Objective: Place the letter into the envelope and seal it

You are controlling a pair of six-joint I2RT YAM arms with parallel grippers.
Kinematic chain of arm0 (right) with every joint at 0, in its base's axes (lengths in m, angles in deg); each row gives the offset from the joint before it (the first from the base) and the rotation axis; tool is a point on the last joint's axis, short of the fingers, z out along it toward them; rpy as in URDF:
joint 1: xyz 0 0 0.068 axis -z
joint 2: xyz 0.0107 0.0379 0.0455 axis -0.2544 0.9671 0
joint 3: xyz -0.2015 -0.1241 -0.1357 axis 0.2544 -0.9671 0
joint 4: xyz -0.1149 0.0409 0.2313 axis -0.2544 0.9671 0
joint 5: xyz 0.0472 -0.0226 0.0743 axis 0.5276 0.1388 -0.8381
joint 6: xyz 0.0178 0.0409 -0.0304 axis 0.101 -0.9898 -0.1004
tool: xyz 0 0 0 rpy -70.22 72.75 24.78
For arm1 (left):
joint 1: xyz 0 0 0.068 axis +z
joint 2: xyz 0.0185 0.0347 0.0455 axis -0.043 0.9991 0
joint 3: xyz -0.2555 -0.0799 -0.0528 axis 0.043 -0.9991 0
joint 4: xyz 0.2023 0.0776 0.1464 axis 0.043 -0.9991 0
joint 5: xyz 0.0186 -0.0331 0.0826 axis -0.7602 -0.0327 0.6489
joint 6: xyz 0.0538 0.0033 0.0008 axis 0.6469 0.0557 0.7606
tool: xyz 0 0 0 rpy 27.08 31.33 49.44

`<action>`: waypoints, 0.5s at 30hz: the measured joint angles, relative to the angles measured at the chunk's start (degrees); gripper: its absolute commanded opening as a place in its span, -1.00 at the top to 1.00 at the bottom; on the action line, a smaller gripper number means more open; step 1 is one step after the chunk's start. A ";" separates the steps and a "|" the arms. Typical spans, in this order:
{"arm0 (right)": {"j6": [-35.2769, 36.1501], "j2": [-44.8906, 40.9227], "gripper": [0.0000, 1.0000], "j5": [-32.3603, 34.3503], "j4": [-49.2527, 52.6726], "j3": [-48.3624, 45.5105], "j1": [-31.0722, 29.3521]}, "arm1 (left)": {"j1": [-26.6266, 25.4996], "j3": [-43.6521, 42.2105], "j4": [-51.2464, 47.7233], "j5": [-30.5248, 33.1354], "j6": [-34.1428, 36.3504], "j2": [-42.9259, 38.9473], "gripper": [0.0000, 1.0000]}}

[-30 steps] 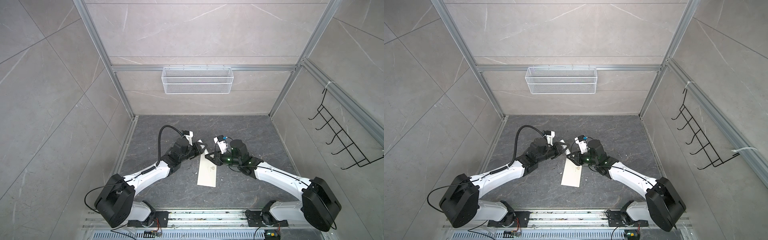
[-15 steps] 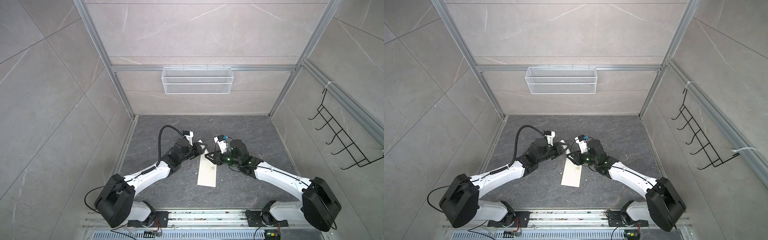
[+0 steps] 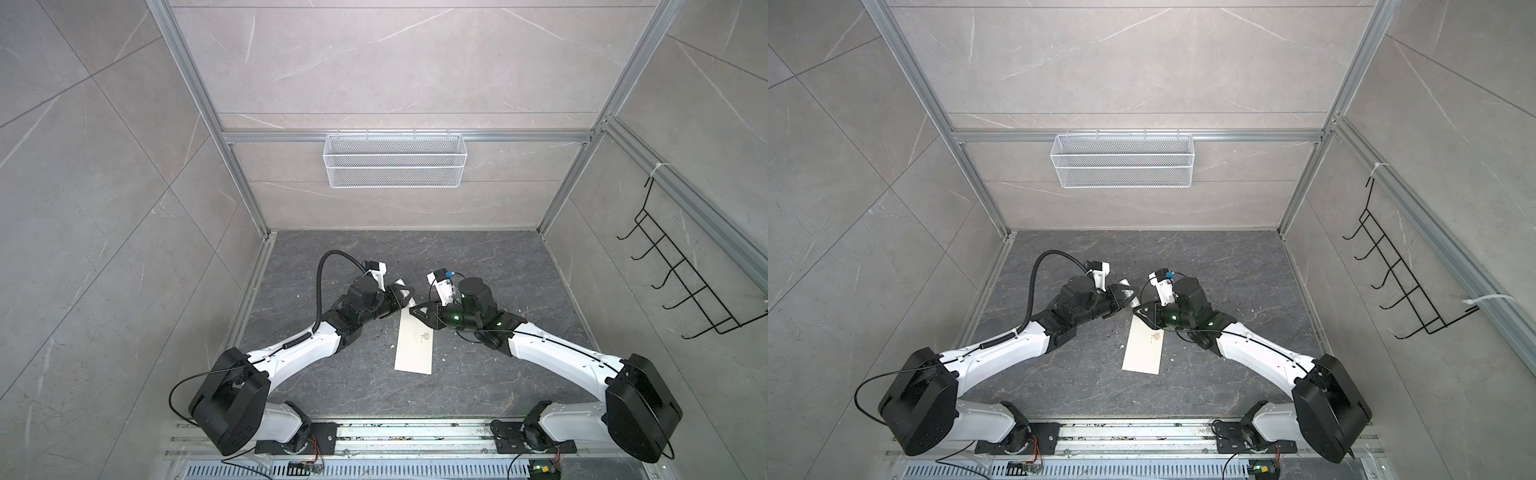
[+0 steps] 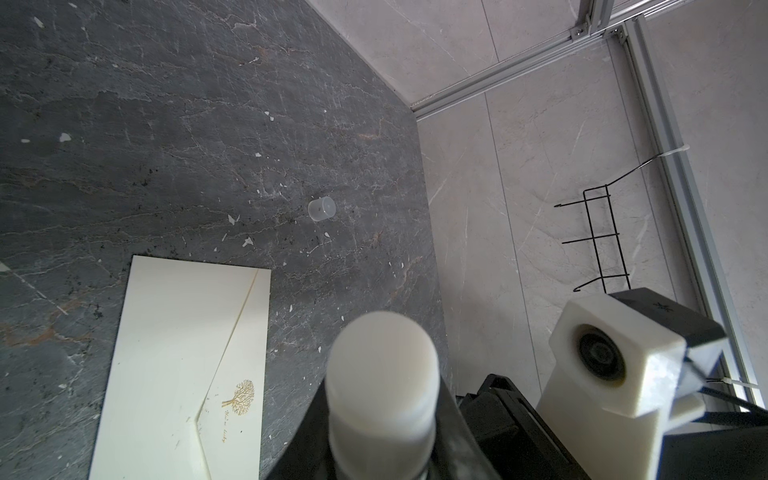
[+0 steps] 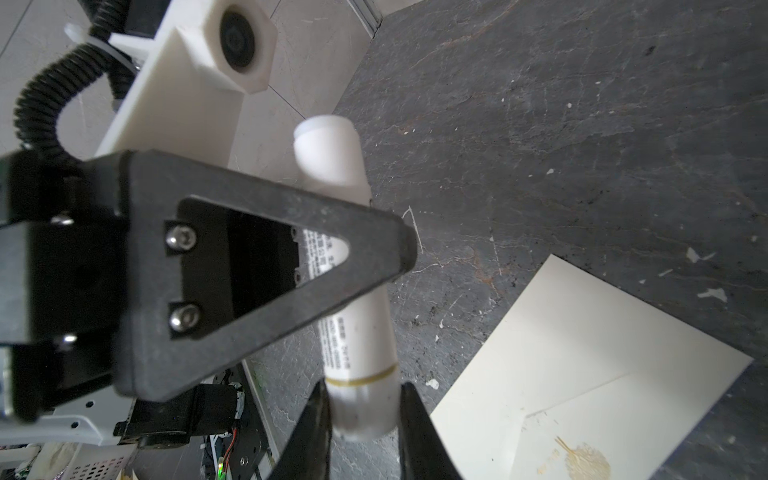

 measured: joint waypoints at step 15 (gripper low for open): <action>9.99 3.17 0.99 38.93 20.94 12.85 -16.33 | -0.15 0.00 0.00 0.24 0.26 0.00 1.00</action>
